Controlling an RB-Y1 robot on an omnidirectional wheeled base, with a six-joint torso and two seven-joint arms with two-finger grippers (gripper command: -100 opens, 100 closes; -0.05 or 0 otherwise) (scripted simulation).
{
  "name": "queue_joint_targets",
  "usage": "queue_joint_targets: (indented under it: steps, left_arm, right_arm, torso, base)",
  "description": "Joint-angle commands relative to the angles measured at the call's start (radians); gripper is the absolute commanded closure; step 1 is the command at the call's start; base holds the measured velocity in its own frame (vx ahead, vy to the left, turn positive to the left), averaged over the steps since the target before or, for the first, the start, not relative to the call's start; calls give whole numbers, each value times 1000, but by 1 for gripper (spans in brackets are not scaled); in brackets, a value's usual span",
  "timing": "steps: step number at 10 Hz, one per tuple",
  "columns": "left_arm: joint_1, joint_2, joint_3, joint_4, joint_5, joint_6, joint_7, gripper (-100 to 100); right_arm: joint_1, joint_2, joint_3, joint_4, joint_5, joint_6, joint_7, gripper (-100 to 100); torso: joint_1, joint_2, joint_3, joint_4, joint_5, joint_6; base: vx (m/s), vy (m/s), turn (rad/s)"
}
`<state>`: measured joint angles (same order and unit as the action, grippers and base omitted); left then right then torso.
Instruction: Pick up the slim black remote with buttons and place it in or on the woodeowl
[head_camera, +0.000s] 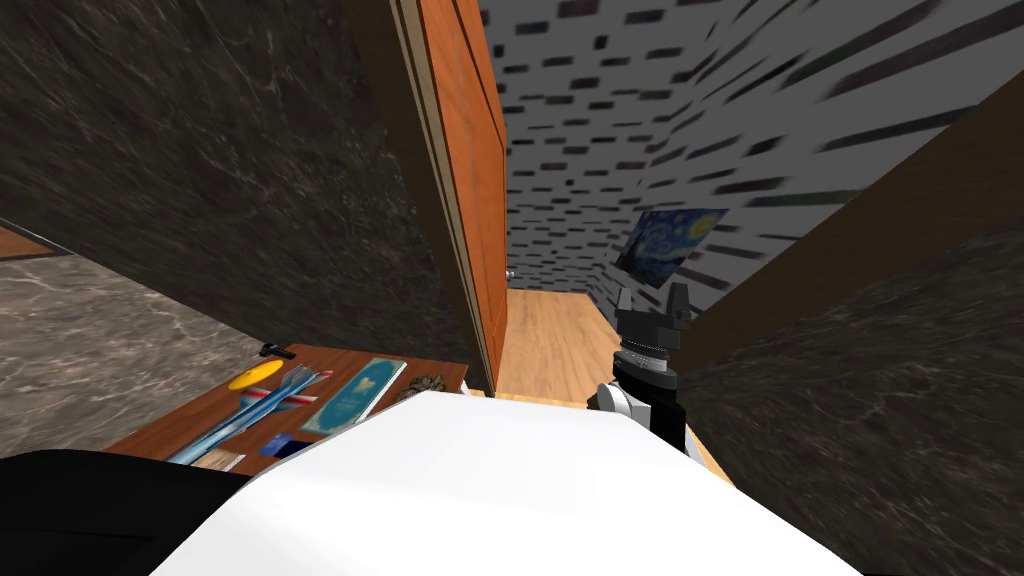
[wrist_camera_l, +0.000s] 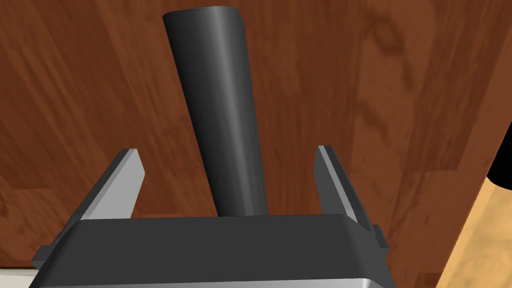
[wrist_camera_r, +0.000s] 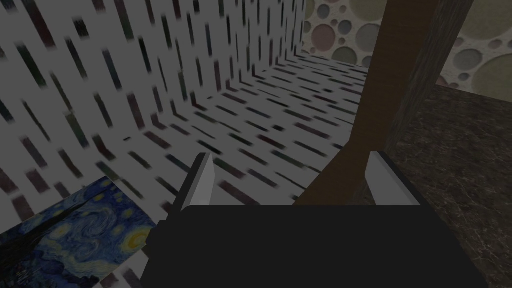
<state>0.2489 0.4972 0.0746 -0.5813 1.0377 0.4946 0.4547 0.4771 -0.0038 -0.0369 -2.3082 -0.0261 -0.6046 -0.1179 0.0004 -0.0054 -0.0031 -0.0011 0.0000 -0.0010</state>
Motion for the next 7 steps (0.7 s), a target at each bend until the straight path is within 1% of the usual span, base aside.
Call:
queue_joint_targets:
  steps: [1,2,3,4,5,6,7]
  left_arm:
    - [-13,1,1,37,23,9,-17,-100]
    - [-16,9,-1,70,45,40,-13,-100]
    - [-17,12,-3,81,53,50,-11,-100]
    - [-27,7,-1,89,52,34,-29,-100]
    - [-26,7,-1,88,52,38,-24,0]
    - [-36,-25,4,106,27,10,-27,-100]
    - [-40,-35,6,112,18,0,-28,-100]
  right_arm:
    - [0,0,0,0,0,0,0,0]
    - [0,0,0,0,0,0,0,0]
    - [0,0,0,0,0,0,0,0]
    - [0,0,0,0,0,0,0,0]
    - [0,0,0,0,0,0,0,0]
    - [0,0,0,0,0,0,0,0]
    - [0,0,0,0,0,0,0,0]
  torso:
    - [0,0,0,0,0,0]
    - [-1,1,0,0,0,0]
    - [-1,4,2,1,0,0]
    - [-1,5,3,1,0,0]
    - [-1,5,3,1,0,0]
    - [-1,5,3,1,0,0]
    - [1,4,2,1,0,0]
  base:
    - [51,14,-34]
    - [-5,11,-31]
    - [-8,15,-42]
    - [0,0,0]
    - [0,0,0]
    - [13,55,76]
    - [4,55,17]
